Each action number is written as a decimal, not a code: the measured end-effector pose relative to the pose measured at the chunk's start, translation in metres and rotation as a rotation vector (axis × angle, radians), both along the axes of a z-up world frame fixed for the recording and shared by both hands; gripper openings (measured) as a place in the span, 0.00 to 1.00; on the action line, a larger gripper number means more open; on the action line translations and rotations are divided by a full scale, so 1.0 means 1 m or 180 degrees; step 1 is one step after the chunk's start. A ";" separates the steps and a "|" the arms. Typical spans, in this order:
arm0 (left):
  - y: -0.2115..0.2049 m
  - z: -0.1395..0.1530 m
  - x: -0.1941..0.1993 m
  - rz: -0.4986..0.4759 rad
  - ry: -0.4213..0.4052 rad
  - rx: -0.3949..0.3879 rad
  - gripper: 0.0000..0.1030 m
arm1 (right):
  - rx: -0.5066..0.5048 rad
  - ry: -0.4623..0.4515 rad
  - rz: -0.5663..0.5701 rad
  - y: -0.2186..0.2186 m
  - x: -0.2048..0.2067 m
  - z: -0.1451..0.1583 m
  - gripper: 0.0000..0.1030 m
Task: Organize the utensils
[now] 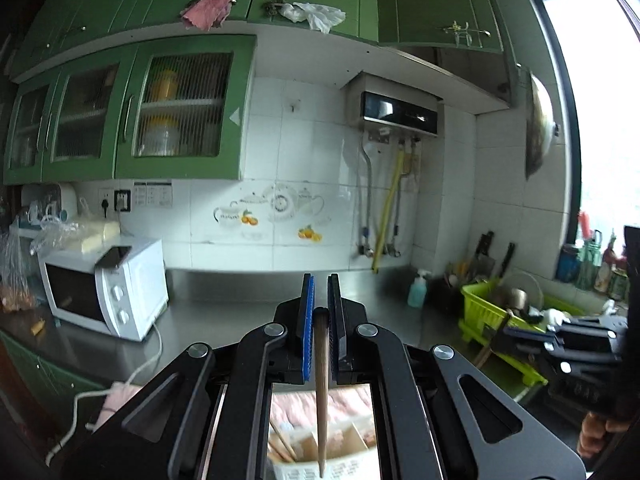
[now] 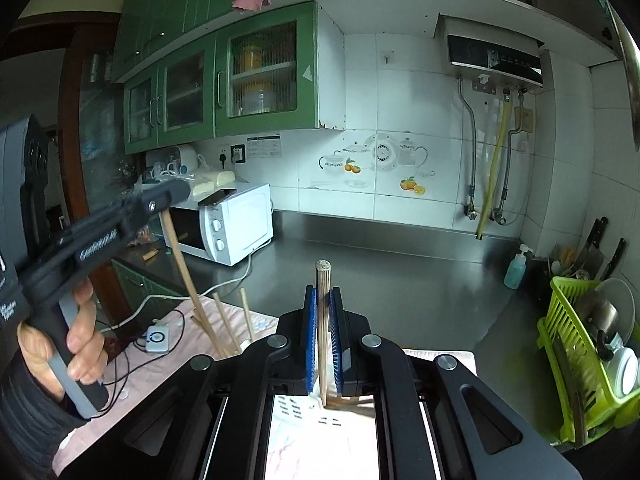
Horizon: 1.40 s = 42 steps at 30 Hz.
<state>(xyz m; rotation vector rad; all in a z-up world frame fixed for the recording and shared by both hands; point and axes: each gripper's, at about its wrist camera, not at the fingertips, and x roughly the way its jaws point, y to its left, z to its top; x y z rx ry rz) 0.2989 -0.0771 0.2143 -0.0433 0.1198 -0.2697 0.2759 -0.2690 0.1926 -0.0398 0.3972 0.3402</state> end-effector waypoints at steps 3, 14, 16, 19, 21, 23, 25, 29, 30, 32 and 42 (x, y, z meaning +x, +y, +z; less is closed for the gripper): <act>-0.001 0.000 0.019 0.0049 -0.0008 -0.0002 0.05 | 0.0001 0.0015 -0.0021 0.001 0.016 -0.005 0.06; 0.010 -0.051 0.059 0.0176 0.0382 -0.0039 0.05 | 0.0006 0.0261 -0.0072 0.004 0.050 -0.047 0.07; 0.012 -0.057 0.056 0.0153 0.0440 -0.0072 0.08 | -0.0030 0.0283 -0.0112 0.004 0.051 -0.052 0.09; 0.013 -0.063 0.048 0.0120 0.0485 -0.0038 0.11 | -0.0012 0.0320 -0.0141 0.001 0.049 -0.057 0.11; 0.013 -0.066 0.040 0.0110 0.0506 -0.0017 0.42 | -0.0004 0.0312 -0.0153 0.000 0.044 -0.059 0.24; 0.013 -0.069 0.026 0.0158 0.0446 0.0029 0.51 | 0.0000 0.0278 -0.0184 -0.003 0.035 -0.060 0.30; 0.013 -0.074 0.011 0.0132 0.0475 0.0073 0.53 | 0.0000 0.0267 -0.0188 -0.005 0.025 -0.061 0.30; 0.018 -0.086 -0.020 0.0172 0.0546 0.0068 0.67 | 0.0017 0.0247 -0.0203 -0.009 -0.003 -0.066 0.40; 0.019 -0.091 -0.030 0.0196 0.0553 0.0084 0.71 | 0.0009 0.0239 -0.0222 -0.010 -0.011 -0.068 0.42; 0.019 -0.100 -0.050 0.0220 0.0555 0.0152 0.78 | 0.0004 0.0222 -0.0224 -0.010 -0.027 -0.072 0.43; 0.016 -0.144 -0.136 0.0218 0.0746 0.0338 0.95 | -0.0076 0.0209 -0.0249 0.004 -0.113 -0.116 0.71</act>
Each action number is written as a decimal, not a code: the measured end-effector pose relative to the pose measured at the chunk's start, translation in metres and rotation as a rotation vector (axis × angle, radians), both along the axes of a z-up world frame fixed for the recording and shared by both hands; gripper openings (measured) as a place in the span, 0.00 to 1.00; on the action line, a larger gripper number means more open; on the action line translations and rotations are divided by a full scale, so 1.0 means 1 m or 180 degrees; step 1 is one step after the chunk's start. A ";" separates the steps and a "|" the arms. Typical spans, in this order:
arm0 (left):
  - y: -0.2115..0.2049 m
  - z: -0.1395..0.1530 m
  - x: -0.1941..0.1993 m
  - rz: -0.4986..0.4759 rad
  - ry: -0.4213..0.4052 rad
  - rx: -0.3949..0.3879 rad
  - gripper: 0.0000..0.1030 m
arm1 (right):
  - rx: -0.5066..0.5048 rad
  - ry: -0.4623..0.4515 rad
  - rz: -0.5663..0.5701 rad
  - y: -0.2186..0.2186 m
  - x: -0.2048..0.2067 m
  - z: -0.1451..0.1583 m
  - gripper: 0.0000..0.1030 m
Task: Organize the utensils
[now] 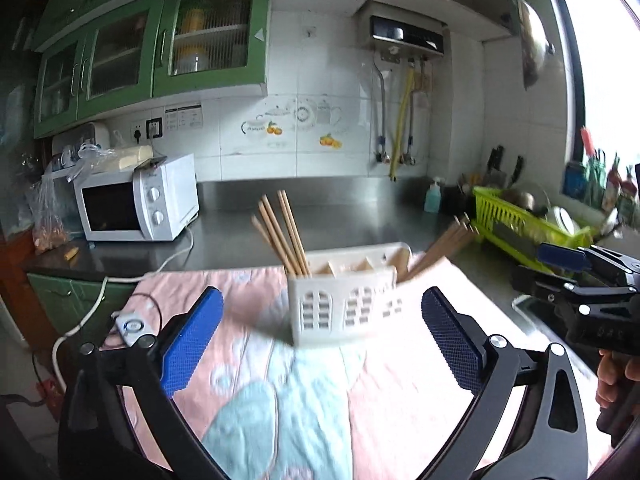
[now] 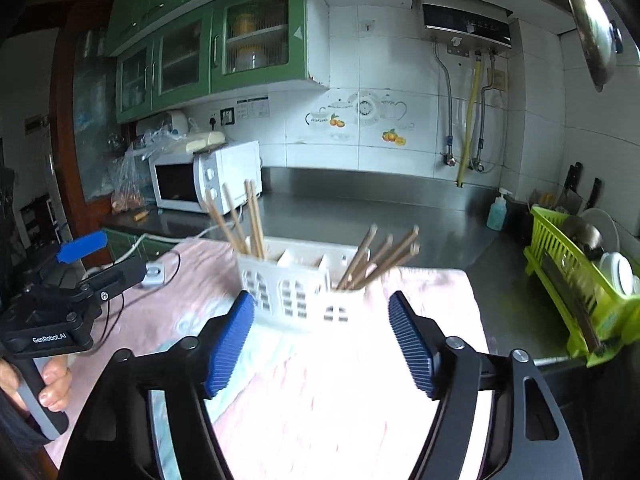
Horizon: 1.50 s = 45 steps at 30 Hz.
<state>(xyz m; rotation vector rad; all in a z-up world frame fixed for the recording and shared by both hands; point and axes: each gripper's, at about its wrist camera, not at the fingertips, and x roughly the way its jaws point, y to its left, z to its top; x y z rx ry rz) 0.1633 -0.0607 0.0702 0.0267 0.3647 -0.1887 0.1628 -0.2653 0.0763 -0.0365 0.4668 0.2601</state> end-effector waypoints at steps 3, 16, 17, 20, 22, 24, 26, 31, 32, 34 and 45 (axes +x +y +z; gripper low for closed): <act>-0.002 -0.009 -0.017 -0.0022 0.0050 0.0062 0.95 | 0.0044 0.0029 -0.0001 0.004 -0.022 -0.014 0.75; -0.005 -0.058 -0.072 0.0065 0.0384 0.0104 0.95 | 0.0033 0.0154 -0.0180 0.008 -0.081 -0.061 0.88; -0.004 -0.062 -0.076 0.0090 0.0403 0.0096 0.95 | 0.0022 0.0170 -0.0192 0.008 -0.084 -0.065 0.88; 0.001 -0.070 -0.082 0.0150 0.0448 0.0099 0.95 | -0.0023 0.0208 -0.0248 0.008 -0.089 -0.072 0.88; 0.005 -0.073 -0.085 0.0172 0.0471 0.0071 0.95 | -0.0018 0.0245 -0.0269 0.006 -0.091 -0.077 0.88; 0.010 -0.076 -0.089 0.0180 0.0497 0.0056 0.95 | -0.0004 0.0284 -0.0271 0.005 -0.093 -0.080 0.89; 0.014 -0.078 -0.090 0.0216 0.0512 0.0057 0.95 | -0.0006 0.0302 -0.0297 0.003 -0.095 -0.083 0.89; 0.023 -0.086 -0.094 0.0280 0.0571 0.0014 0.95 | 0.0013 0.0312 -0.0323 0.000 -0.099 -0.084 0.89; 0.025 -0.086 -0.095 0.0292 0.0576 0.0010 0.95 | 0.0018 0.0314 -0.0326 -0.001 -0.100 -0.084 0.89; 0.028 -0.088 -0.097 0.0303 0.0585 -0.0009 0.95 | 0.0013 0.0317 -0.0322 -0.001 -0.101 -0.085 0.89; 0.039 -0.089 -0.105 0.0372 0.0566 0.0006 0.95 | -0.0006 0.0318 -0.0293 0.006 -0.106 -0.085 0.90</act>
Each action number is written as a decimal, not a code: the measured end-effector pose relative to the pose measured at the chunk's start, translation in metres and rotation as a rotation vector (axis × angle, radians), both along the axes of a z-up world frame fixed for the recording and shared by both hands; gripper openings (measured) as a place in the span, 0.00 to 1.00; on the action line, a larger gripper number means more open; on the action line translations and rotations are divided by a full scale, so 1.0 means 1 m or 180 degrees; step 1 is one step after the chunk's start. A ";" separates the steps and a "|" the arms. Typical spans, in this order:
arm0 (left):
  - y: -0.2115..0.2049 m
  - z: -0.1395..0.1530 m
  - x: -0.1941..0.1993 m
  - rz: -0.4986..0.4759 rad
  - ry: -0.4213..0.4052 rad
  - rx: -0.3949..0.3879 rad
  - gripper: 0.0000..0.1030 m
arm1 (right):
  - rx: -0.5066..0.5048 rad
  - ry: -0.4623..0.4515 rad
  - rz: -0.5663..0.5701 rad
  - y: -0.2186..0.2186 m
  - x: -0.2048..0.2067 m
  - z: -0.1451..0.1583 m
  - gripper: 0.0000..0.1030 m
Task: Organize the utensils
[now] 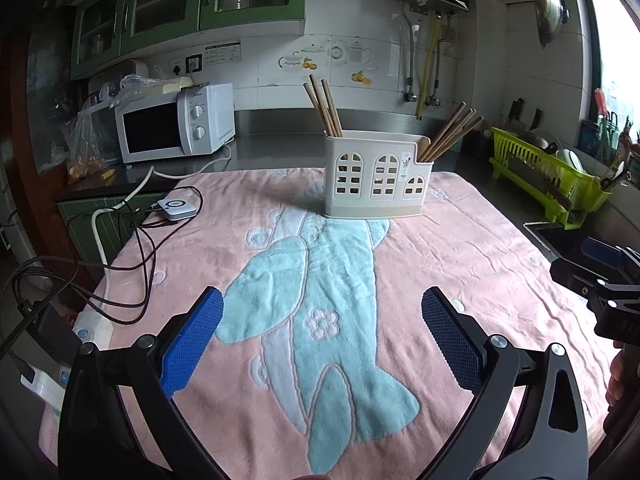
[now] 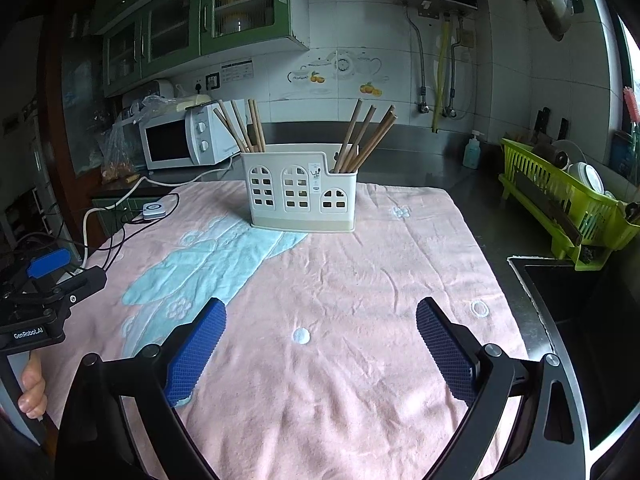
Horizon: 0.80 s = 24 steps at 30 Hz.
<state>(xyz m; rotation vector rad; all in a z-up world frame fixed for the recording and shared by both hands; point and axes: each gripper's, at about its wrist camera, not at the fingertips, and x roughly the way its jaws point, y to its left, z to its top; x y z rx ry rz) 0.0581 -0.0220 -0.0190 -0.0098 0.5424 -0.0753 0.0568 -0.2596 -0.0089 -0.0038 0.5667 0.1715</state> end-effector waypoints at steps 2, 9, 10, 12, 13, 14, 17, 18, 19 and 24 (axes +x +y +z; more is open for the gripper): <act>0.003 -0.001 -0.002 0.0019 0.0002 -0.0004 0.95 | -0.0004 -0.0003 -0.0002 0.001 0.000 0.000 0.90; 0.006 -0.001 -0.005 0.0041 -0.0008 0.0004 0.95 | -0.0001 0.0005 0.0016 0.003 -0.001 0.000 0.91; 0.006 -0.002 -0.005 0.0043 -0.0003 0.0006 0.95 | -0.0003 0.0004 0.0017 0.004 -0.001 0.001 0.91; 0.006 -0.003 -0.006 0.0044 0.0002 0.0006 0.95 | 0.0001 -0.0001 0.0028 0.005 -0.001 0.002 0.91; 0.006 -0.003 -0.006 0.0042 0.0003 0.0004 0.95 | -0.0002 -0.0001 0.0030 0.005 -0.001 0.002 0.91; 0.006 -0.004 -0.006 0.0043 0.0005 0.0004 0.95 | -0.0008 -0.0003 0.0026 0.006 -0.001 0.002 0.91; 0.006 -0.005 -0.004 0.0055 0.0021 0.0000 0.95 | 0.0007 0.0004 0.0028 0.005 0.000 0.001 0.91; 0.006 -0.006 -0.004 0.0056 0.0027 -0.0003 0.95 | 0.0004 0.0006 0.0024 0.005 0.000 0.000 0.91; 0.006 -0.006 -0.003 0.0059 0.0032 -0.0002 0.95 | 0.0000 0.0009 0.0021 0.005 0.000 0.000 0.91; 0.007 -0.009 -0.001 0.0067 0.0054 -0.0009 0.95 | 0.0010 0.0014 0.0038 0.005 0.001 -0.001 0.91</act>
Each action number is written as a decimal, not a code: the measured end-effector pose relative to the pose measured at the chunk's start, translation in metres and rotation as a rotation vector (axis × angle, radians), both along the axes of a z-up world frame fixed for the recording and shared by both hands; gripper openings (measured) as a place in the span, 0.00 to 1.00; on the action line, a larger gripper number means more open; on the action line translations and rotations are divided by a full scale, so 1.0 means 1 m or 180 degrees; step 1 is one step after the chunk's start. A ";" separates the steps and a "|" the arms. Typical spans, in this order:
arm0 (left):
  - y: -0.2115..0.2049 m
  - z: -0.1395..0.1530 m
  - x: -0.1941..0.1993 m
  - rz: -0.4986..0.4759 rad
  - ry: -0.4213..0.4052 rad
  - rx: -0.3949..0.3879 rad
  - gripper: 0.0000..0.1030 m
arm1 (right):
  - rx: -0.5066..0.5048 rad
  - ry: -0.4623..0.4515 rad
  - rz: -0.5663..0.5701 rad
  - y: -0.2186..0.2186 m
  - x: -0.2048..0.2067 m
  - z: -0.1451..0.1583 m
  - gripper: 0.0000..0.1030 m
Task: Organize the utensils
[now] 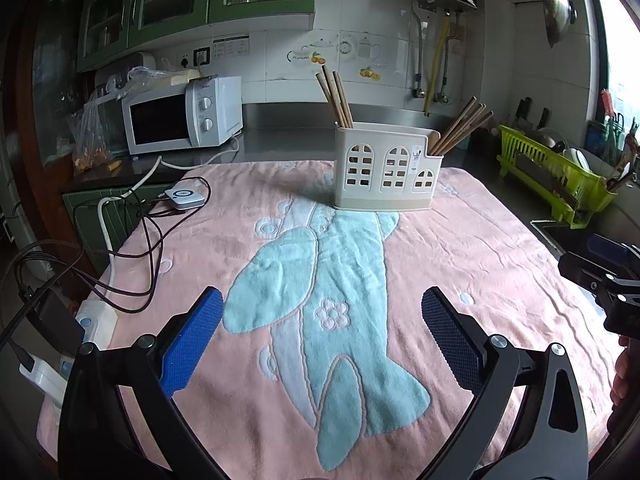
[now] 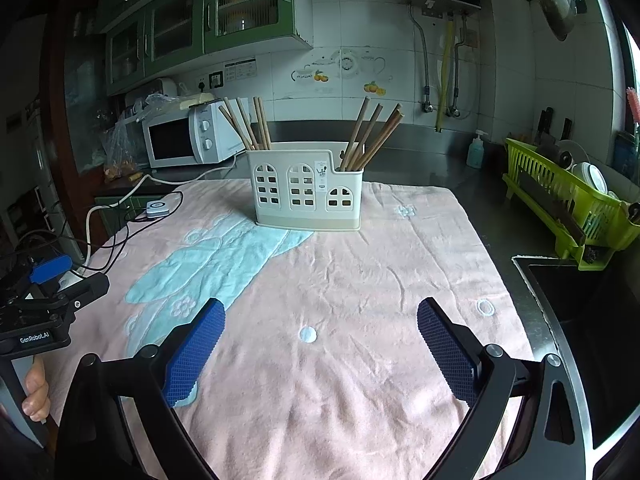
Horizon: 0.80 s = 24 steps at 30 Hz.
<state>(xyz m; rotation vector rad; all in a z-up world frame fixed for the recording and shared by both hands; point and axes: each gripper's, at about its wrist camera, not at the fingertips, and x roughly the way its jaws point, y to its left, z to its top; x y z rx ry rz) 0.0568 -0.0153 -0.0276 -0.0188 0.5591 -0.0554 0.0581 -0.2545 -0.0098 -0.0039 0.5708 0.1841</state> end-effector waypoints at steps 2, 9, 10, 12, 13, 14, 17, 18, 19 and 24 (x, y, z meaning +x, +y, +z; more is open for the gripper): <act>0.000 -0.001 0.001 0.0000 0.0007 -0.0004 0.95 | -0.0005 0.0000 -0.0001 0.000 0.000 0.000 0.91; -0.001 -0.004 0.001 0.0009 0.0023 -0.0010 0.95 | 0.0002 0.0010 0.0003 0.000 0.000 0.000 0.91; -0.001 -0.003 0.001 0.0011 0.0021 -0.0012 0.95 | -0.0002 0.0007 -0.0001 0.001 0.000 0.000 0.91; -0.001 -0.004 0.001 0.0023 0.0019 -0.0021 0.95 | -0.0001 0.0002 -0.0004 0.000 0.000 0.000 0.91; 0.000 -0.005 0.001 0.0026 0.0018 -0.0025 0.95 | 0.0001 0.0003 -0.0001 0.000 0.000 0.000 0.91; 0.000 -0.005 0.001 0.0030 0.0018 -0.0029 0.95 | -0.0001 0.0004 -0.0002 0.001 0.000 -0.001 0.91; 0.000 -0.005 0.001 0.0024 0.0018 -0.0029 0.95 | 0.0001 0.0007 -0.0005 0.001 0.000 -0.001 0.91; 0.000 -0.005 0.001 0.0023 0.0018 -0.0027 0.95 | 0.0003 0.0010 -0.0004 0.001 0.000 -0.001 0.91; 0.000 -0.005 0.001 0.0027 0.0021 -0.0022 0.95 | -0.0001 0.0005 -0.0008 0.001 -0.001 -0.001 0.91; 0.000 -0.005 0.001 0.0027 0.0023 -0.0030 0.95 | 0.0003 0.0009 -0.0001 0.000 0.000 -0.002 0.91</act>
